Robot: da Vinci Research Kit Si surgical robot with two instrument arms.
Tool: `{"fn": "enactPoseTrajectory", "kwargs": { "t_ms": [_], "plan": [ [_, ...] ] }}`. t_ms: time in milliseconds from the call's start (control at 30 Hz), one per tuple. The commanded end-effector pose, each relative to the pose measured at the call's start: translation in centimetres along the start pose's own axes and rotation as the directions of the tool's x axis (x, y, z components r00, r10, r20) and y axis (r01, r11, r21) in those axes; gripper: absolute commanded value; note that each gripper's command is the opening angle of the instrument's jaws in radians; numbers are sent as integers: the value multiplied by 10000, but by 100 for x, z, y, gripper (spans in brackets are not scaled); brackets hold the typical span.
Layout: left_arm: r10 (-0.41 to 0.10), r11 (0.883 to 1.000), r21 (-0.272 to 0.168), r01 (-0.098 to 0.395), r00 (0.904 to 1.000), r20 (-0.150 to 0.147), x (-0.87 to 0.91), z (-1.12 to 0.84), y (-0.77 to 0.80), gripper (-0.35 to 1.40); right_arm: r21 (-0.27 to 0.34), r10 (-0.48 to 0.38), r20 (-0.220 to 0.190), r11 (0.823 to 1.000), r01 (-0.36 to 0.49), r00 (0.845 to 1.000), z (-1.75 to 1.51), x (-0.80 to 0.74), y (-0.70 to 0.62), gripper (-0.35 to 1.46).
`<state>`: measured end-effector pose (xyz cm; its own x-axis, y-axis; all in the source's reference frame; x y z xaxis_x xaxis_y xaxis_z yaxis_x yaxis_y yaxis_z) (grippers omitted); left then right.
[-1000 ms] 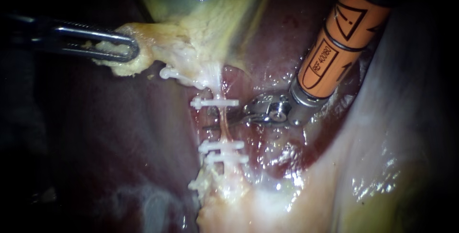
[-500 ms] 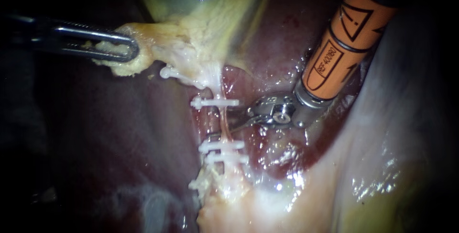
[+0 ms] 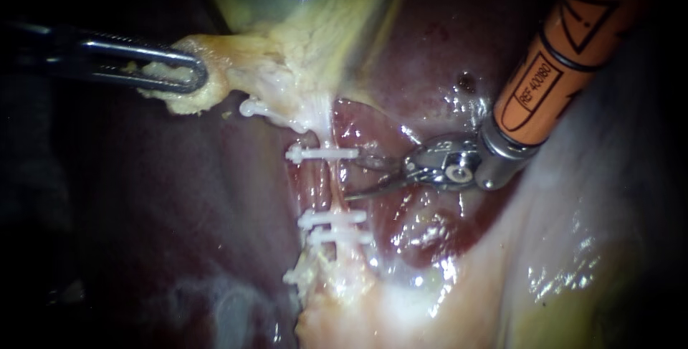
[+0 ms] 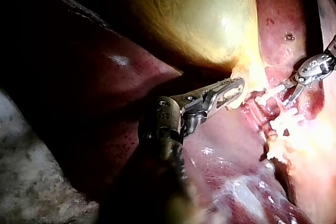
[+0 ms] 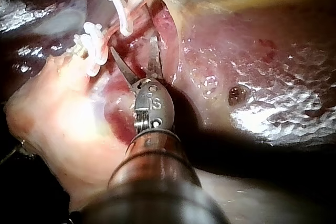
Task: Go to the cutting position right tube
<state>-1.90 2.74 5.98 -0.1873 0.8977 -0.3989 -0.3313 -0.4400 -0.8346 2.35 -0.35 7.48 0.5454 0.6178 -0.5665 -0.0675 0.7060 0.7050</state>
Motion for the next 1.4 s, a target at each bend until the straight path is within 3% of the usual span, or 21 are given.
{"fn": "enactPoseTrajectory", "kwargs": {
  "t_ms": [33,300,533,1033,1400],
  "plan": [
    [2,10000,-4,-2,10000,-3,0,0,0,-35,87,11,-45,10000,-10,10000,-1,3,-3,143],
    [3,10000,-4,-3,10000,-3,0,0,0,-35,541,-138,-132,9984,145,9998,-9,12,-21,143],
    [2,10000,0,-2,10000,-5,0,0,0,-35,525,-144,-140,9985,152,9998,5,19,-27,143],
    [5,10000,19,-5,10000,17,0,1,0,-35,617,-228,-177,9978,238,9996,63,29,-31,143],
    [5,10000,20,-5,10000,17,0,1,0,-35,635,-198,-572,9977,234,9982,80,40,-30,143]
  ]
}}
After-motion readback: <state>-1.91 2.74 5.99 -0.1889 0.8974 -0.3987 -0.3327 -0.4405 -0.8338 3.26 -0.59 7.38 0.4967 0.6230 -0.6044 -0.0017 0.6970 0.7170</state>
